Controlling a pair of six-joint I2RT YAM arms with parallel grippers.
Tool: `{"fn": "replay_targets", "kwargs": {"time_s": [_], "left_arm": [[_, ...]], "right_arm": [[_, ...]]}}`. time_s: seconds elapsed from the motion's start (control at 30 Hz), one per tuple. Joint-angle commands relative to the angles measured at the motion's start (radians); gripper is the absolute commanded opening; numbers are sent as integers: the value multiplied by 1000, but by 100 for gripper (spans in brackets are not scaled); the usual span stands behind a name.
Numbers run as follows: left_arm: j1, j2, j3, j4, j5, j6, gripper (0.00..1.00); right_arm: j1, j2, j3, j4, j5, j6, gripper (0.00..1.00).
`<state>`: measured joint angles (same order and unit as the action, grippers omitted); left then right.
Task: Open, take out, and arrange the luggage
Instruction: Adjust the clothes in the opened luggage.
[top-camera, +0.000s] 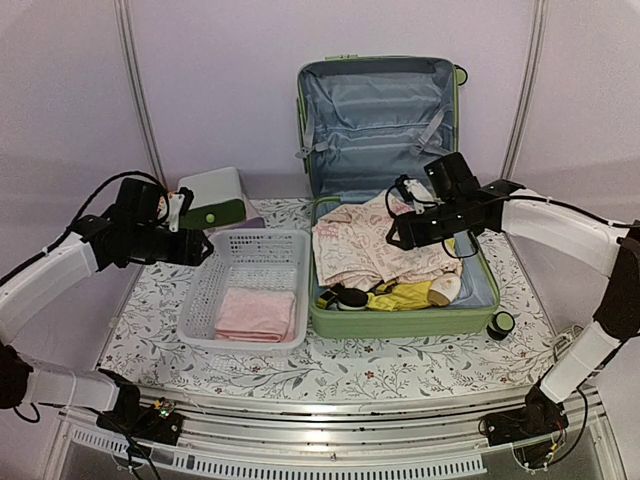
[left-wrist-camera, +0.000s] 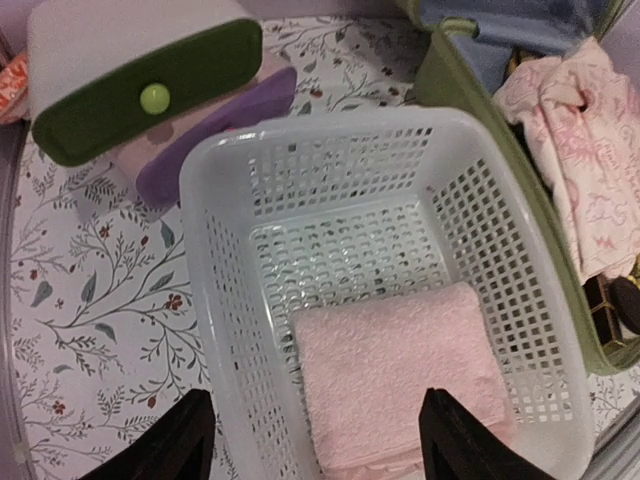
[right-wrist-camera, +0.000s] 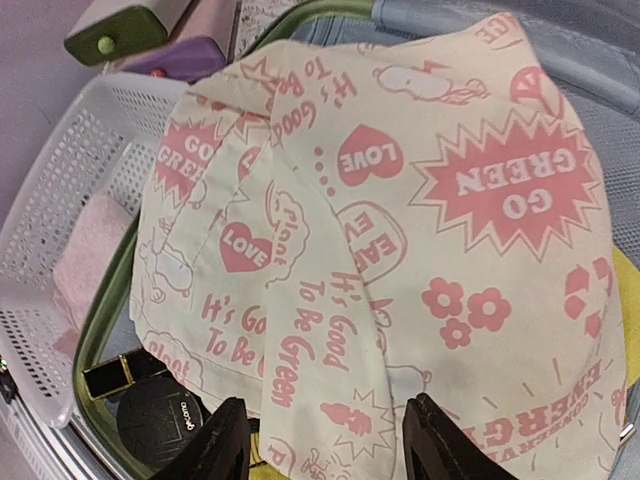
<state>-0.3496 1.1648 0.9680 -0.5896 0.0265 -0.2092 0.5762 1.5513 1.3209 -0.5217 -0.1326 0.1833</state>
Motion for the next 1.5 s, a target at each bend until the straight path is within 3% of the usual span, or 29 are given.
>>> {"fn": "replay_targets", "kwargs": {"time_s": [0.0,0.27,0.53,0.73,0.8,0.9,0.97,1.03,1.17,1.47], "left_arm": [[-30,-49,46,57,91,-7,72],[-66,-71,37,93,143,-19,71],[-78,-79,33,96,141,-29,71],[-82,-85,31,97,135,-25,71],[-82,-80,33,99,136,-23,71],[-83,-77,39,100,142,-22,71],[-83,-79,40,100,143,-20,71],[-84,-80,40,100,142,-18,71],[-84,-83,40,101,149,-18,71],[-88,-85,26,123,190,-28,71]], "right_arm": [[93,111,110,-230,115,-82,55],[182,254,194,-248,370,-22,57],[208,364,245,-280,638,43,48],[214,327,221,-263,648,-12,56],[215,341,224,-276,673,-17,51],[232,356,236,-284,693,-12,31],[237,334,235,-256,641,-14,13],[237,295,229,-205,566,-19,4],[236,218,243,-105,424,-44,3],[237,244,385,5,-6,-1,2]]}}
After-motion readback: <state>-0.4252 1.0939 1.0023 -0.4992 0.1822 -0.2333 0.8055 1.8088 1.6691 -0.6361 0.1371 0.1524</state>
